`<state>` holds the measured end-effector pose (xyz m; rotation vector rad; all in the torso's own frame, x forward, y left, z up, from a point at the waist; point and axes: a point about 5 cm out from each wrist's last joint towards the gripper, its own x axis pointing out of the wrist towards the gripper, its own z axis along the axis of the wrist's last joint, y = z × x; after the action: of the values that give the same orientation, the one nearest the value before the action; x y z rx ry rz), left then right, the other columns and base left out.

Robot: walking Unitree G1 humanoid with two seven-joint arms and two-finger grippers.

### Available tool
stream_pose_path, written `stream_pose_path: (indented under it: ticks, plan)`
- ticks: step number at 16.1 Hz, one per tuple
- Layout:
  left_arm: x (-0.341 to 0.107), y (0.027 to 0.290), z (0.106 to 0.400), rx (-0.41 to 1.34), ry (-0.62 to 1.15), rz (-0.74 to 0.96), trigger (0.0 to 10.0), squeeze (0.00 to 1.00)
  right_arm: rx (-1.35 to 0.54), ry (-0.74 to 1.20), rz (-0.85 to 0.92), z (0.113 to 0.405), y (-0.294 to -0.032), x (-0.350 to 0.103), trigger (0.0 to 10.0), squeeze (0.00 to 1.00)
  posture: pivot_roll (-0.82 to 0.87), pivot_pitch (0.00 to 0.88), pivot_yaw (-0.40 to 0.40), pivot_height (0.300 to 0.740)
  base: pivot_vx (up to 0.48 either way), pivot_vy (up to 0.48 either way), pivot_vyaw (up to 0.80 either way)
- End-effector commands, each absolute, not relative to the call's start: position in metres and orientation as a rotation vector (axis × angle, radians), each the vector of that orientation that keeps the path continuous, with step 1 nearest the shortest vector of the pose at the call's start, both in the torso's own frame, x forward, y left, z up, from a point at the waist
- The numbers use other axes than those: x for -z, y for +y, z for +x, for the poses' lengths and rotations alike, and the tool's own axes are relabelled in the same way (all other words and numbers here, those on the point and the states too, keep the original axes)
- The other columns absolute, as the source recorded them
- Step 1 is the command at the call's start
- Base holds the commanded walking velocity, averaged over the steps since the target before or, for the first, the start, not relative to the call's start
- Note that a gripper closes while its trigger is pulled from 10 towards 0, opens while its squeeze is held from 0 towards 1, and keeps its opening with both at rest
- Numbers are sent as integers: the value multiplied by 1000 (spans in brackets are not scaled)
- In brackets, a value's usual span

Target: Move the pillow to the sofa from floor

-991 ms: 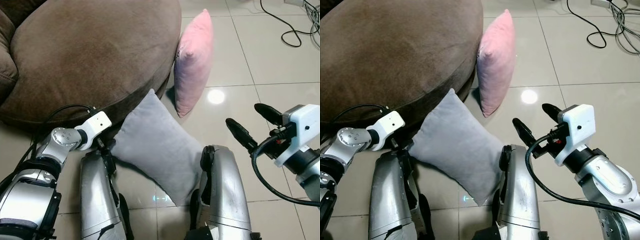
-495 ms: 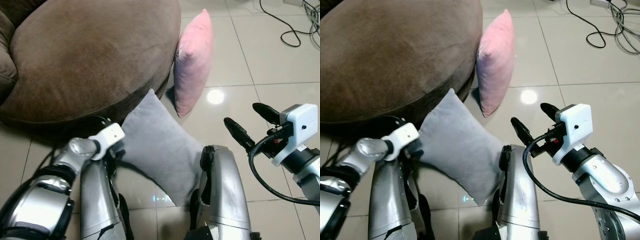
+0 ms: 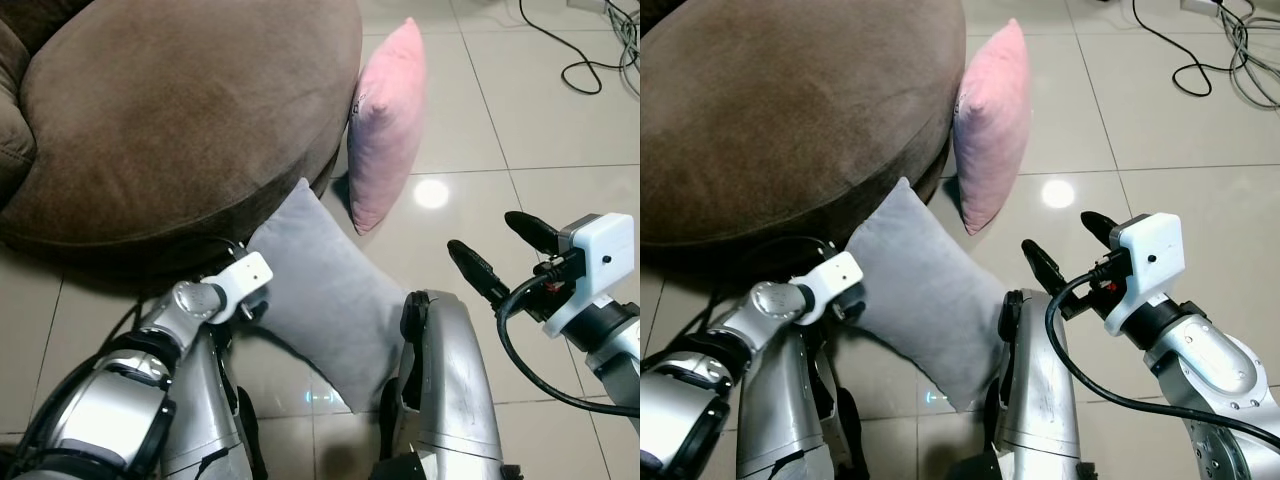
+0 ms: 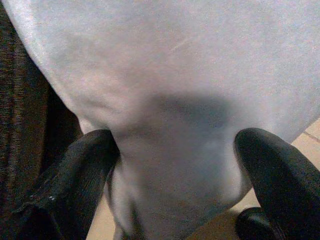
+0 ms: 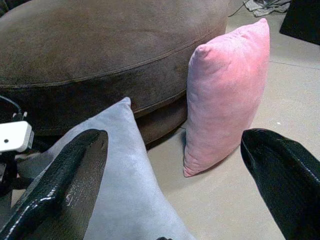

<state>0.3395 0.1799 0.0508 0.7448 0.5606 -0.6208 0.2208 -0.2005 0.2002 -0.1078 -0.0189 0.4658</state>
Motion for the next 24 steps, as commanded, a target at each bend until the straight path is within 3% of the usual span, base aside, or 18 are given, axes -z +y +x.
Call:
stream_pose_path:
  ticks: [1, 8, 9, 15, 16, 17, 18, 19, 24]
  plan:
    - [-39, 179, 331, 624, 602, 723, 10000, 0, -474, -14, -101, 216, -198, -201, 10000, 0, -48, 330, -10, 420, 0, 0, 0]
    - [-49, 138, 340, 702, 480, 694, 10000, 0, -473, -13, -95, 217, -195, -199, 10000, 0, -38, 335, -3, 420, 0, 0, 0]
    - [-52, 137, 342, 695, 463, 673, 0, 0, -471, -14, -96, 217, -195, -199, 10000, 0, -37, 334, -2, 420, 0, 0, 0]
    - [-55, 131, 342, 717, 437, 638, 0, 0, -471, -16, -91, 217, -194, -199, 10000, 0, -35, 336, 1, 420, 0, -465, 0]
    - [-56, 129, 343, 722, 425, 646, 3490, 0, -471, -15, -90, 217, -194, -199, 10000, 0, -35, 338, 0, 420, 0, 0, 0]
    - [-56, 129, 343, 718, 423, 640, 4706, 0, -471, -14, -90, 217, -194, -199, 10000, 0, -35, 338, 0, 420, 0, 0, 0]
    - [-57, 129, 344, 714, 417, 637, 0, 0, -472, -13, -90, 218, -194, -199, 10000, 0, -35, 338, -1, 420, 0, 0, 0]
    - [-57, 129, 344, 705, 420, 651, 10000, 0, -473, -13, -90, 217, -193, -198, 10000, 0, -34, 339, -1, 420, 0, 0, 0]
    - [-54, 133, 342, 692, 424, 642, 10000, 0, -477, -9, -93, 218, -192, -197, 10000, 0, -34, 340, 1, 420, 0, 0, 0]
